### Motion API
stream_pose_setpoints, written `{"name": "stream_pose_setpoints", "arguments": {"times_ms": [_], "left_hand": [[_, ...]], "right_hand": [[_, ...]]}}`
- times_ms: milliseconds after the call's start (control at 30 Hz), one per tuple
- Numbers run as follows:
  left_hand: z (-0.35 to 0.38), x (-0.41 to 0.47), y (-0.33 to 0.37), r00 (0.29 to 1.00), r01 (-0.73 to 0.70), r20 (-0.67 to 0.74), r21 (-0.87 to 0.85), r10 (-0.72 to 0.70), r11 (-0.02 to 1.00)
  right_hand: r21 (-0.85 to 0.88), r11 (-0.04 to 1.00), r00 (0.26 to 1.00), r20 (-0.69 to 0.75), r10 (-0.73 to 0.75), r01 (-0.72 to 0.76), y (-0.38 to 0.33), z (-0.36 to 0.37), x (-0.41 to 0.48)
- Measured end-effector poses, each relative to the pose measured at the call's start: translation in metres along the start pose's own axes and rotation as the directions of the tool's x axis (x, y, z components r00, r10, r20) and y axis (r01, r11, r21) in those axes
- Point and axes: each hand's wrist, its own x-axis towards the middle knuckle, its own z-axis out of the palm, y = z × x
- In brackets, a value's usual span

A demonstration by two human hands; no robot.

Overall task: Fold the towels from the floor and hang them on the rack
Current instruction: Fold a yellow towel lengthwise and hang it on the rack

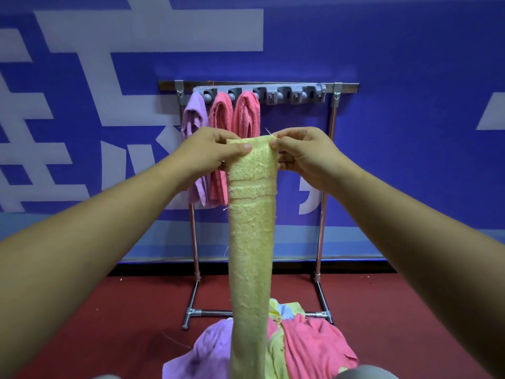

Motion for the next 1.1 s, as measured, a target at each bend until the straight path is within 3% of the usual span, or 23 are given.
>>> {"name": "stream_pose_setpoints", "arguments": {"times_ms": [133, 200, 333, 467, 567, 633, 967, 1100], "left_hand": [[0.002, -0.002, 0.001, 0.996, -0.055, -0.071, -0.014, 0.054, 0.998], [0.003, -0.004, 0.004, 0.994, -0.079, -0.078, -0.008, 0.078, 0.997], [0.005, -0.005, 0.002, 0.995, -0.08, -0.055, 0.004, 0.08, 0.997], [0.008, -0.007, -0.006, 0.997, -0.076, -0.021, -0.073, 0.075, 0.994], [0.02, -0.014, -0.02, 0.993, -0.023, 0.105, -0.232, 0.049, 0.972], [0.032, -0.022, -0.039, 0.987, 0.043, 0.163, -0.213, -0.008, 0.976], [0.104, -0.053, -0.162, 0.931, 0.355, 0.17, -0.231, -0.322, 0.906], [0.099, -0.057, -0.186, 0.914, 0.392, 0.227, -0.273, -0.337, 0.879]], "right_hand": [[0.025, 0.999, 0.999, 0.036, -0.025, 0.024, -0.001, 0.0, 0.0], [-0.018, 0.999, 0.991, 0.13, -0.044, 0.047, -0.005, 0.001, -0.001], [-0.418, 0.893, 0.972, 0.223, -0.077, 0.167, -0.02, 0.0, -0.003], [-0.592, 0.78, 0.976, 0.19, -0.109, 0.203, -0.029, 0.0, 0.003], [-0.6, 0.771, 0.976, 0.147, -0.159, 0.215, -0.035, -0.002, 0.008], [-0.58, 0.787, 0.977, 0.106, -0.185, 0.212, -0.04, -0.004, 0.012], [-0.485, 0.862, 0.98, -0.043, -0.195, 0.15, -0.051, -0.016, 0.029], [-0.5, 0.864, 0.96, -0.209, -0.187, 0.059, -0.043, -0.039, 0.037]]}}
